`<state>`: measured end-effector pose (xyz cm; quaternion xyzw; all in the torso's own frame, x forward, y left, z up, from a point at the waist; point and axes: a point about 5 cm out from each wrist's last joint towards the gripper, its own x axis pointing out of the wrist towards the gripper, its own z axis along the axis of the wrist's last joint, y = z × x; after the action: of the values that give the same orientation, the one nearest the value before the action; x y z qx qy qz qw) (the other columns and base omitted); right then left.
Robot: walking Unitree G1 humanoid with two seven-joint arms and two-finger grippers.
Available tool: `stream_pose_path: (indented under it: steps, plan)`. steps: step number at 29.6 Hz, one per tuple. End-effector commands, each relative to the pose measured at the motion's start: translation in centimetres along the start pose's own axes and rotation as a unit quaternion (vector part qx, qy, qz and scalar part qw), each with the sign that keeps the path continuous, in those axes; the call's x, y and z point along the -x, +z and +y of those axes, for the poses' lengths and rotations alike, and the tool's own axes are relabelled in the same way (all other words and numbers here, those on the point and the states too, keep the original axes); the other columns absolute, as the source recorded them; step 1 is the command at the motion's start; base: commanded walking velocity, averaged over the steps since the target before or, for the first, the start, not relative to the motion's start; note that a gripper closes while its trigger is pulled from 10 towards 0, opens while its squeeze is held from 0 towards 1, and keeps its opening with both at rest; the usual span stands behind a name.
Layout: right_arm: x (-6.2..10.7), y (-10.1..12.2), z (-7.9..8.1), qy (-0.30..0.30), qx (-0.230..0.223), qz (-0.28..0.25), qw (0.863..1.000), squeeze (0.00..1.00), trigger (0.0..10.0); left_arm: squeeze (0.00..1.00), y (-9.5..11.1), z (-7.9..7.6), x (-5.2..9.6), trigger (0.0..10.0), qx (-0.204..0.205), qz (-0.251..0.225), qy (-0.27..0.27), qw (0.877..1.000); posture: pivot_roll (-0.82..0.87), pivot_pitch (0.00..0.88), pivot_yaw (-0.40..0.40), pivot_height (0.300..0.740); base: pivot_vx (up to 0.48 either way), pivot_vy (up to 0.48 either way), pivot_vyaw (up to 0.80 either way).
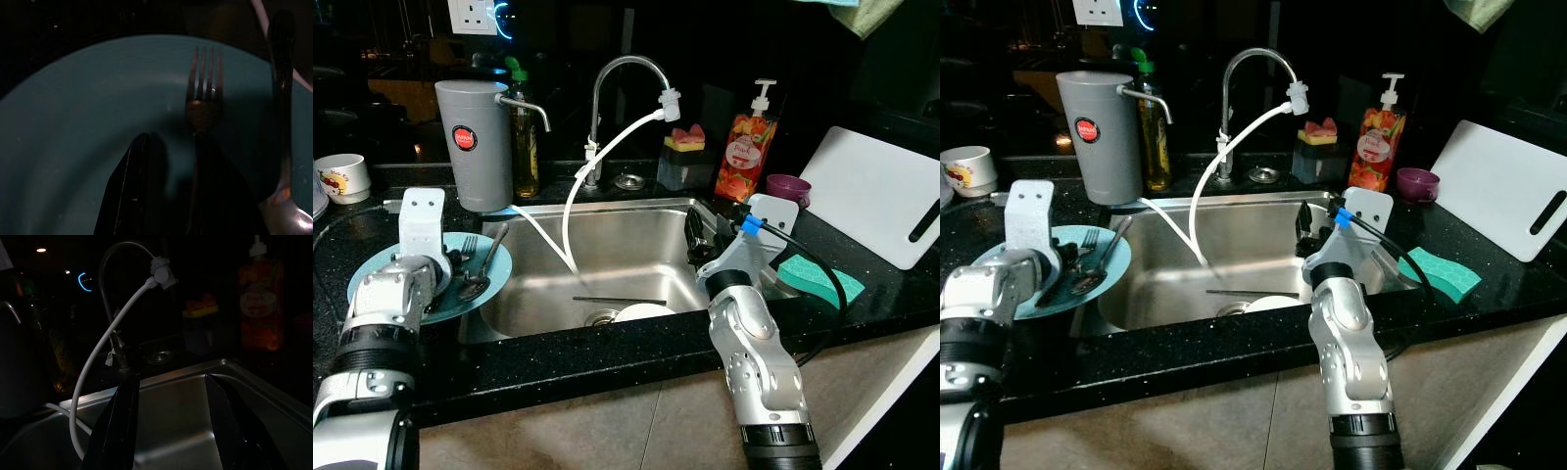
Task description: Kitchen organization
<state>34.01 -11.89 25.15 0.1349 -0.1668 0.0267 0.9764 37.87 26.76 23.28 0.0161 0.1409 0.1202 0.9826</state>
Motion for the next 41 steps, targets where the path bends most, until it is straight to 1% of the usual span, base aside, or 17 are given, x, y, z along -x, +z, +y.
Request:
stream_pose_path:
  steps: [1, 2, 4, 5, 6, 13, 18, 24, 26, 28, 29, 30, 31, 32, 36, 41]
  plan:
    - [-0.1, -0.2, 0.2, 0.002, 0.000, 0.003, 1.000, 0.00, 10.0, 0.00, -0.9, -0.1, -0.1, 8.1, 0.002, 0.018, 0.000, 1.000, 0.14, 0.031, -0.075, 0.740, 0.000, 0.000, 0.00]
    - [-0.1, -0.2, 0.2, 0.002, 0.000, 0.003, 1.000, 0.00, 10.0, 0.00, -1.0, -0.1, -0.1, 8.1, 0.002, 0.020, 0.001, 1.000, 0.14, 0.031, -0.075, 0.740, 0.000, 0.000, 0.00]
    - [-0.1, -0.1, 0.1, 0.002, -0.001, 0.002, 1.000, 0.00, 10.0, 0.00, -1.6, -0.1, -0.2, 1.8, 0.001, 0.033, -0.005, 0.999, 0.14, 0.036, -0.077, 0.740, 0.000, 0.000, 0.00]
    - [-0.1, -0.1, 0.2, 0.002, -0.001, 0.002, 1.000, 0.00, 10.0, 0.00, -1.7, -0.1, -0.2, 1.8, 0.000, 0.035, -0.007, 0.999, 0.14, 0.036, -0.077, 0.740, 0.000, 0.000, 0.00]
    - [-0.1, -0.1, 0.2, 0.002, -0.001, 0.002, 1.000, 0.00, 10.0, 0.00, -1.7, 0.0, -0.2, 0.0, -0.004, 0.035, -0.007, 0.999, 0.14, 0.036, -0.077, 0.740, 0.000, 0.000, 0.00]
    - [-0.1, -0.1, 0.1, 0.001, -0.003, 0.003, 1.000, 0.00, 10.0, 0.00, -1.8, 0.1, -0.1, 0.0, -0.018, 0.033, 0.000, 0.999, 0.14, 0.042, -0.077, 0.740, 0.000, 0.000, 0.00]
    - [-0.1, -0.1, 0.2, 0.000, -0.003, 0.003, 1.000, 0.00, 10.0, 0.00, -1.6, 0.2, -0.1, 0.0, -0.012, 0.026, 0.004, 1.000, 0.13, 0.043, -0.075, 0.740, 0.000, 0.000, 0.00]
    - [0.0, -0.1, 0.0, -0.002, -0.003, 0.002, 1.000, 0.00, 10.0, 0.00, -1.5, -0.4, -0.1, 0.0, -0.006, 0.015, 0.002, 1.000, 0.14, 0.043, -0.073, 0.740, 0.000, 0.000, 0.00]
    - [0.0, -0.1, 0.0, -0.002, -0.003, 0.003, 1.000, 0.00, 10.0, 0.00, -1.4, -0.8, 0.1, 0.0, -0.013, 0.006, 0.004, 1.000, 0.15, 0.048, -0.077, 0.740, 0.000, 0.000, 0.00]
    - [0.0, -0.1, 0.0, -0.002, -0.003, 0.003, 1.000, 0.00, 10.0, 0.00, -1.4, -0.8, 0.1, 0.0, -0.013, 0.006, 0.004, 1.000, 0.15, 0.048, -0.077, 0.740, 0.000, 0.000, 0.00]
    - [0.0, -0.1, 0.0, -0.002, -0.003, 0.003, 1.000, 0.00, 10.0, 0.00, -1.4, -1.0, 0.2, 0.0, -0.022, -0.002, 0.006, 1.000, 0.15, 0.049, -0.082, 0.740, 0.000, 0.000, 0.00]
    - [-0.1, -0.1, 0.0, 0.000, -0.003, 0.004, 1.000, 0.00, 10.0, 0.00, -1.3, -1.4, 0.4, 3.0, -0.043, -0.015, 0.012, 0.999, 0.15, 0.050, -0.085, 0.740, 0.000, 0.000, 0.00]
    - [-0.1, 0.0, 0.1, 0.001, -0.002, 0.003, 1.000, 0.00, 10.0, 0.00, -1.2, -1.9, 0.6, 9.6, -0.055, -0.025, 0.016, 0.998, 0.15, 0.049, -0.087, 0.740, 0.000, 0.000, 0.00]
    - [-0.2, 0.0, 0.1, 0.003, -0.002, 0.002, 1.000, 0.00, 10.0, 0.00, -1.0, -2.4, 0.9, 10.0, -0.067, -0.036, 0.020, 0.997, 0.15, 0.049, -0.088, 0.740, 0.000, 0.000, 0.00]
    - [-0.3, 0.1, 0.2, 0.004, -0.003, 0.002, 1.000, 0.00, 10.0, 0.00, -0.9, -2.6, 1.0, 10.0, -0.072, -0.042, 0.025, 0.996, 0.15, 0.048, -0.091, 0.740, 0.000, 0.000, 0.00]
    - [-0.3, 0.0, 0.3, 0.006, -0.003, 0.002, 1.000, 0.00, 10.0, 0.00, -0.7, -3.1, 1.3, 10.0, -0.078, -0.050, 0.018, 0.996, 0.15, 0.048, -0.091, 0.740, 0.000, 0.000, 0.00]
